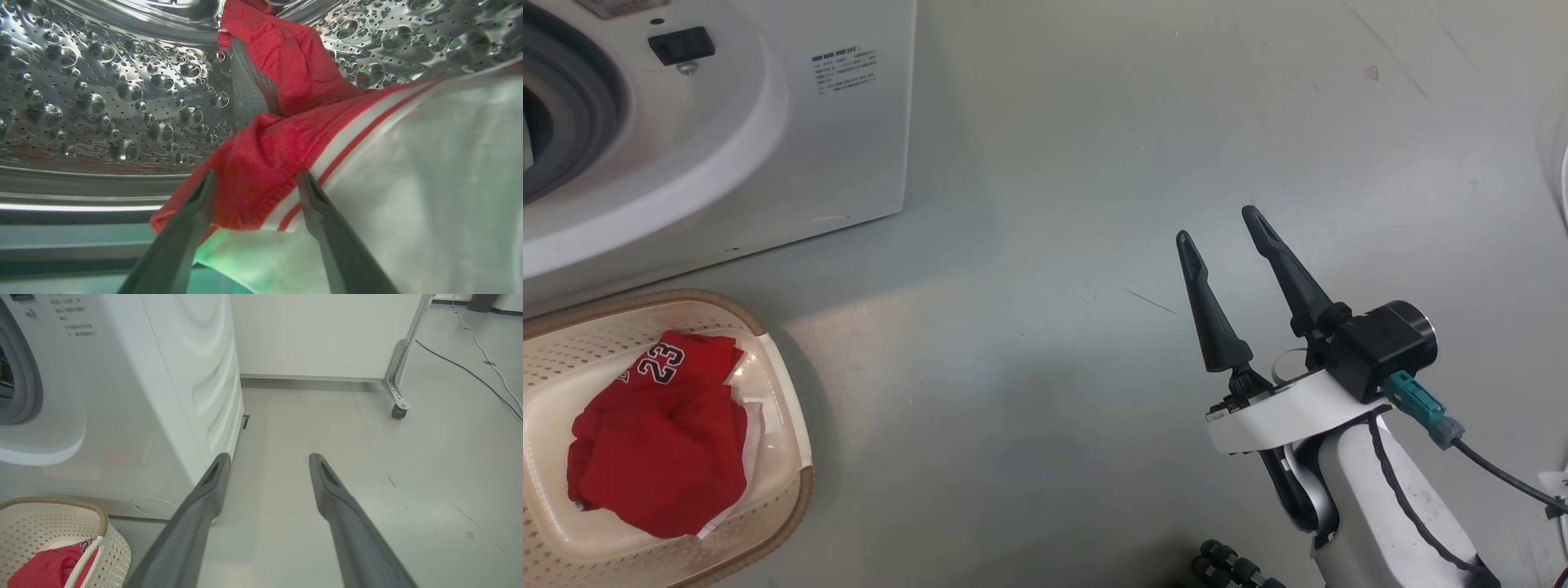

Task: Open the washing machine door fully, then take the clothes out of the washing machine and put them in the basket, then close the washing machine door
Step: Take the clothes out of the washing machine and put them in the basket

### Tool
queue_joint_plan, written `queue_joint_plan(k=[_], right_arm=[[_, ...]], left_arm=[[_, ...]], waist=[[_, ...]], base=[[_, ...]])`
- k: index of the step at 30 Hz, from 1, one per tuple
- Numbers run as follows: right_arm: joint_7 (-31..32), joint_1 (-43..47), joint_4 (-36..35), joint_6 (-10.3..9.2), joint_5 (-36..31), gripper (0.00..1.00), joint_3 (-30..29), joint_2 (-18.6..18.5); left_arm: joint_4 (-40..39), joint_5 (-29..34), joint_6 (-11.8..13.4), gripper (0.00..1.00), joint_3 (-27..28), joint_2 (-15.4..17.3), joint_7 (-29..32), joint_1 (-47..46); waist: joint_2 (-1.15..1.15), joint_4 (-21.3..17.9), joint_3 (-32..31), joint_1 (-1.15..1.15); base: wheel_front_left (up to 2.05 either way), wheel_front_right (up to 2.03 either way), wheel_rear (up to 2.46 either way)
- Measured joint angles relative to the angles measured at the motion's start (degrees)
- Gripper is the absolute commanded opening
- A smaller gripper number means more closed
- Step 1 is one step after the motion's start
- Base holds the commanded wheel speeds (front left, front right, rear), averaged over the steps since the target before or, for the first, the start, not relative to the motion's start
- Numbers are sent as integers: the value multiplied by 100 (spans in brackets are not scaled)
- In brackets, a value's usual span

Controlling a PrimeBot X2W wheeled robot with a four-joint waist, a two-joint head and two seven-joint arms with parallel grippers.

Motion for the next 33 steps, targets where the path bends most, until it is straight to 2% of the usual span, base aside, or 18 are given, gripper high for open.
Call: queue_joint_plan(k=[13,14,16,33], right_arm=[[0,-87,16,-51,4,100,60,-1],[0,-92,16,-51,4,100,64,-1],[1,-96,18,-54,5,100,67,-1],[0,-141,107,-107,5,100,63,-1]], left_arm=[[379,76,-27,100,-301,92,54,-251],[400,76,-27,93,-314,97,54,-262],[450,77,-34,1,-346,97,53,-278],[870,207,-126,0,-528,52,-363,-287]], waist=[[0,8,13,0],[0,5,10,0],[0,-1,1,0],[0,37,-150,0]], base=[[0,0,0],[0,0,0],[0,0,0],[0,0,0]])
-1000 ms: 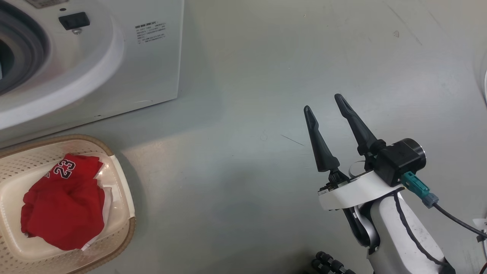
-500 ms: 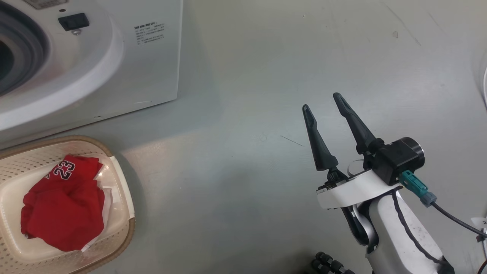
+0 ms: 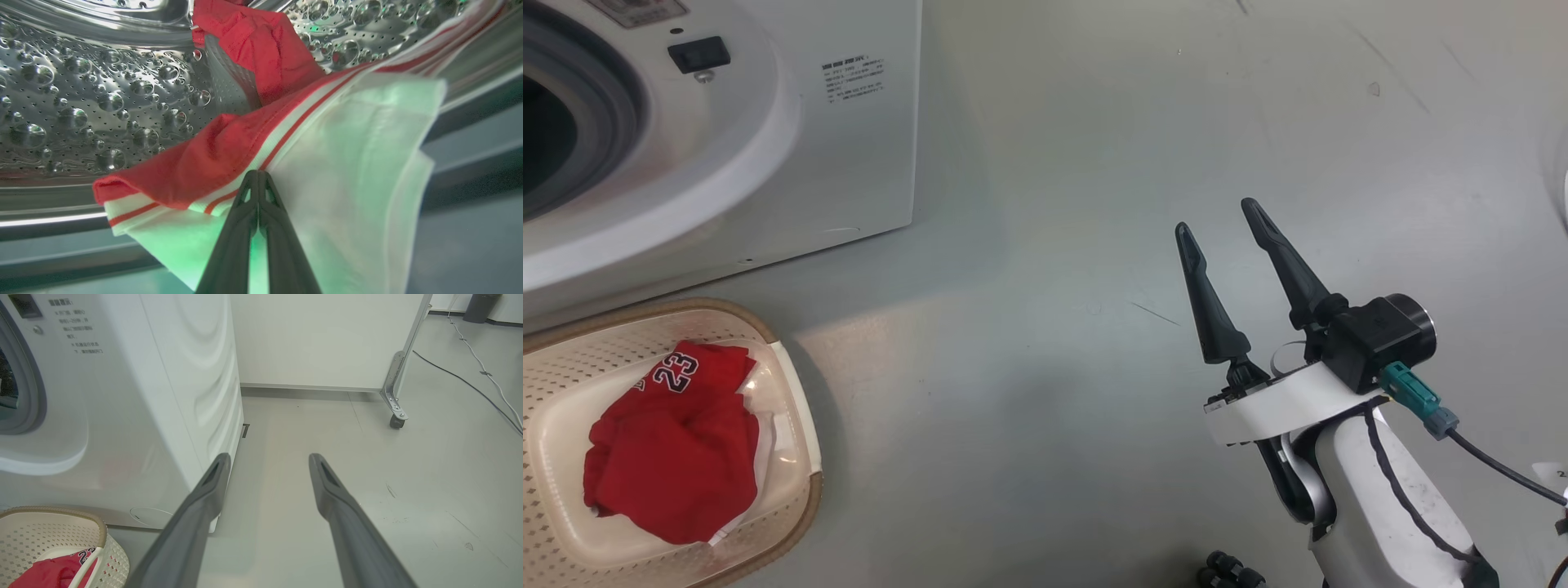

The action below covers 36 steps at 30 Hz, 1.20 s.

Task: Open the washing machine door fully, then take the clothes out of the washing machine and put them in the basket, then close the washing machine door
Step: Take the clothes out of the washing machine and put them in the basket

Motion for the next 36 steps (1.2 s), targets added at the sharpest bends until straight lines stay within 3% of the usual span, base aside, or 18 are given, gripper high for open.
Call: queue_joint_plan(k=[25,36], right_arm=[[0,160,350,19,-105,100,-288,-3],[0,403,476,118,-118,100,-371,-7]], left_arm=[[602,-166,-7,0,-178,-497,-1448,773],[680,-291,-9,0,-323,-784,-1946,1289]], waist=[[0,487,-1033,0],[0,746,-1608,0]], base=[[0,0,0],[0,0,0]])
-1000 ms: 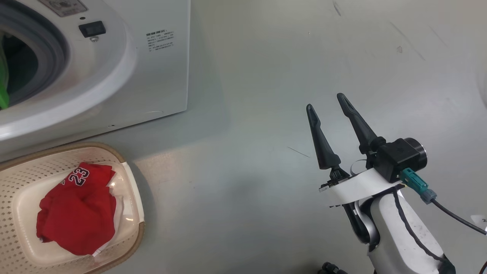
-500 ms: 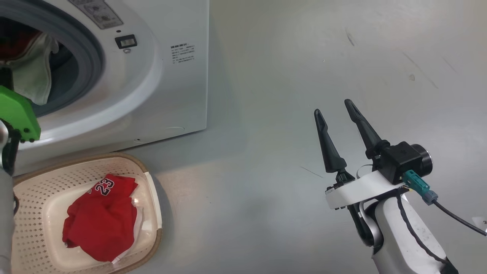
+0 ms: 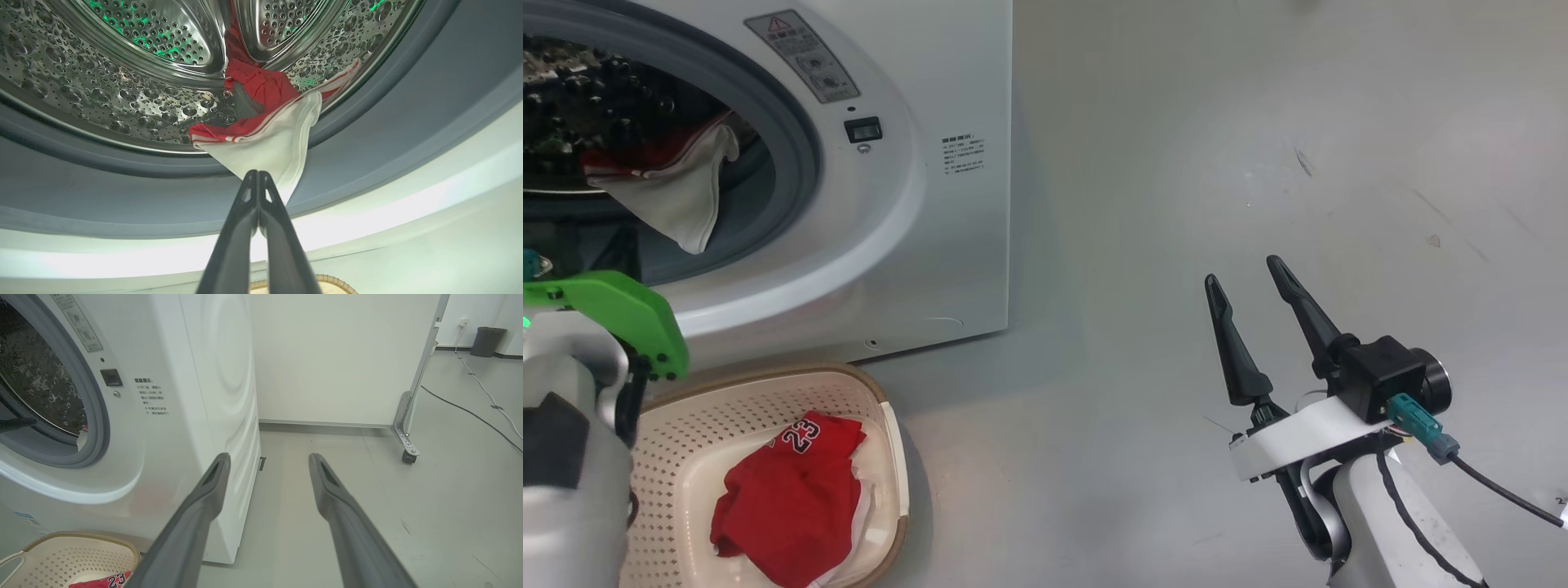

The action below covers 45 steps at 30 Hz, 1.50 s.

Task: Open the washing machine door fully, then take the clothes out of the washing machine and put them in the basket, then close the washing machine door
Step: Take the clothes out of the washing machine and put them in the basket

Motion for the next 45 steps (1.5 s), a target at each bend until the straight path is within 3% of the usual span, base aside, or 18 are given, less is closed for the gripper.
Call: queue_joint_plan(k=[11,26,27,28,45], right_arm=[[1,365,65,44,-22,100,-163,-77],[0,677,49,110,-42,100,-203,-85],[0,677,45,127,-42,100,-203,-84],[1,678,37,149,-42,100,-205,-82],[1,792,-52,152,-48,100,-299,-80]], left_arm=[[-260,-354,-1,0,-288,-561,-706,693],[-966,-682,-1,0,-420,-628,-1090,1544],[-1015,-723,-1,45,-390,-630,-1120,1605],[-1069,-727,-1,97,-364,-632,-1124,1667],[-2321,-698,-1,100,-237,-793,-1126,2446]], waist=[[0,282,-571,0],[0,727,-1096,0],[0,743,-1117,0],[0,755,-1134,0],[0,793,-1187,0]], base=[[0,0,0],[0,0,0],[0,0,0],[0,0,0],[0,0,0]])
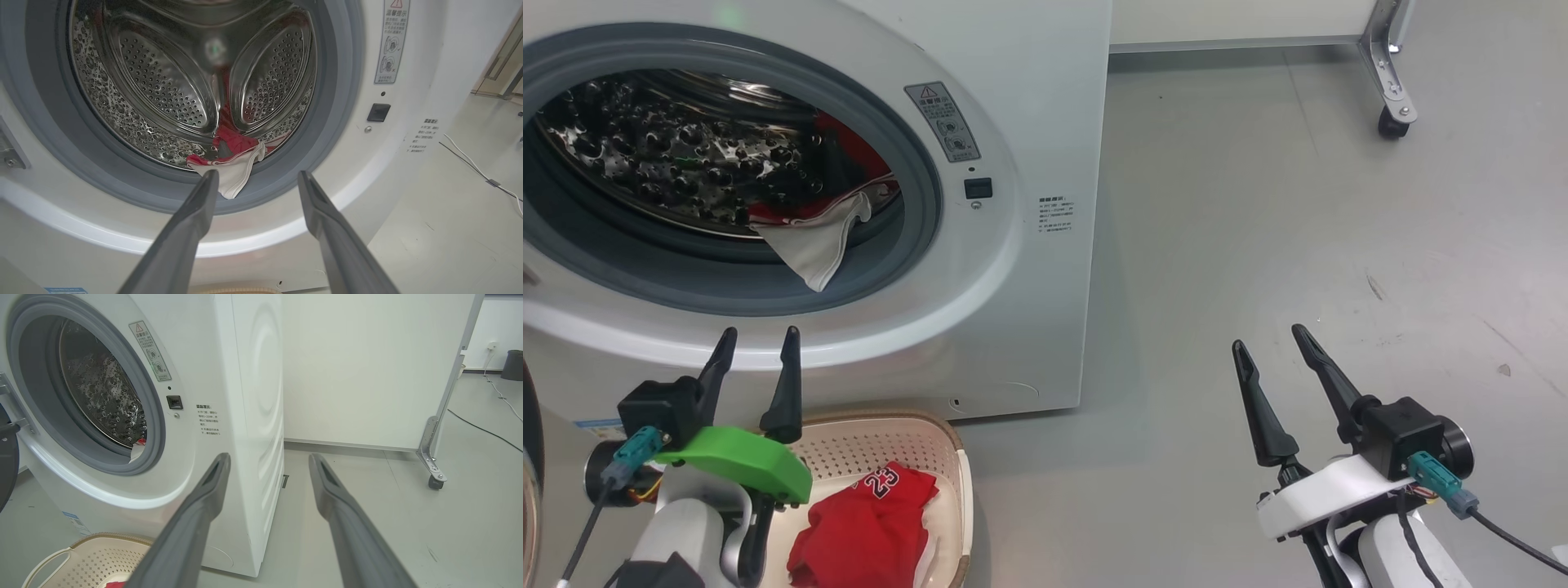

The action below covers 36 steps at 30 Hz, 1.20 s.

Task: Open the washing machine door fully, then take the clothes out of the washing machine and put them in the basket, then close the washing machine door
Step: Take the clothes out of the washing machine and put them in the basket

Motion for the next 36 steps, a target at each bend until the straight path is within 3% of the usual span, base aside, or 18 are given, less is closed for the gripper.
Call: queue_joint_plan(k=[36], right_arm=[[0,51,-162,66,-63,100,18,22]], left_arm=[[-1078,191,9,100,350,-35,0,738]], waist=[[0,-81,360,0]], base=[[0,0,0]])
